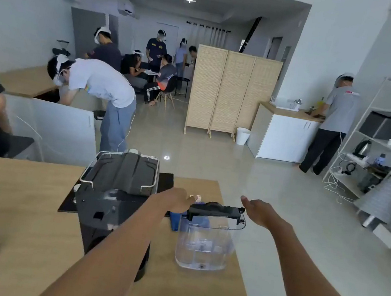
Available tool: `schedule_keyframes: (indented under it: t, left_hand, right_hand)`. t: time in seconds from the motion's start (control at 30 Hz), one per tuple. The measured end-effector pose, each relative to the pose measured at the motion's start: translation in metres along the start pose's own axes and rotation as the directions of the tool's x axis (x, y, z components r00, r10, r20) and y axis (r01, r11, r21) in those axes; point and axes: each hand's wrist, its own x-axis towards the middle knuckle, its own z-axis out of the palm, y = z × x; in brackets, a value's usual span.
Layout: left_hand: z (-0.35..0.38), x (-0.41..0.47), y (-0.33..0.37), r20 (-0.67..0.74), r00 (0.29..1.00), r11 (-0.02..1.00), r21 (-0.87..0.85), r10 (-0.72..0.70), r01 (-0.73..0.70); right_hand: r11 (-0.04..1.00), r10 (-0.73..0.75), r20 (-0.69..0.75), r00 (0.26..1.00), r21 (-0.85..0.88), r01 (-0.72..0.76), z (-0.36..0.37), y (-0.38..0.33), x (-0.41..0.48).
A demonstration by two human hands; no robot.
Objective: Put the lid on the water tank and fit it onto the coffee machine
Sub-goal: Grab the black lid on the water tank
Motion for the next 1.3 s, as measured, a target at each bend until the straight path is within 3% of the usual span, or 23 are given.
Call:
schedule_keyframes:
  t: [0.2,0.4,0.67,0.8,0.97,1.1,1.3]
  left_hand:
    - [0.016,0.012,-0.007,-0.043,0.993,0.976,-0.195,-0.109,0.098]
    - [0.025,0.023,-0.005,-0.177,0.964,0.928,-0.349,-0.2,0.128]
    - [0.026,0.029,-0.014,-0.372,0.908,0.873,-0.488,-0.196,-0.011]
    - [0.027,0.026,-0.013,-0.487,0.865,0.858,-0.49,-0.121,-0.156]
    - [0.028,0.018,-0.014,-0.558,0.83,0.907,-0.341,0.016,-0.247]
    - [0.025,0.008,-0.016,-0.531,0.843,0.888,-0.34,0.09,-0.309]
    - [0.017,-0.005,-0.014,-0.401,0.9,0.922,-0.257,0.169,-0.288]
  right_hand:
    - [0.998,0.011,0.014,1.0,0.067,-0.012,0.005,-0.004,-0.002]
    - [0.98,0.016,-0.058,0.998,0.198,-0.004,0.009,-0.005,0.007]
    - [0.839,0.13,-0.169,0.977,0.543,-0.018,0.008,0.006,0.018]
    - [0.722,0.079,-0.191,0.978,0.688,0.075,0.007,0.01,0.015]
    - [0.676,-0.062,-0.233,0.971,0.705,0.212,0.007,0.008,-0.001]
    - [0.634,-0.095,-0.237,0.967,0.734,0.242,0.006,0.011,-0.009]
    - [0.603,-0.127,-0.212,0.969,0.759,0.245,0.001,0.018,-0.016]
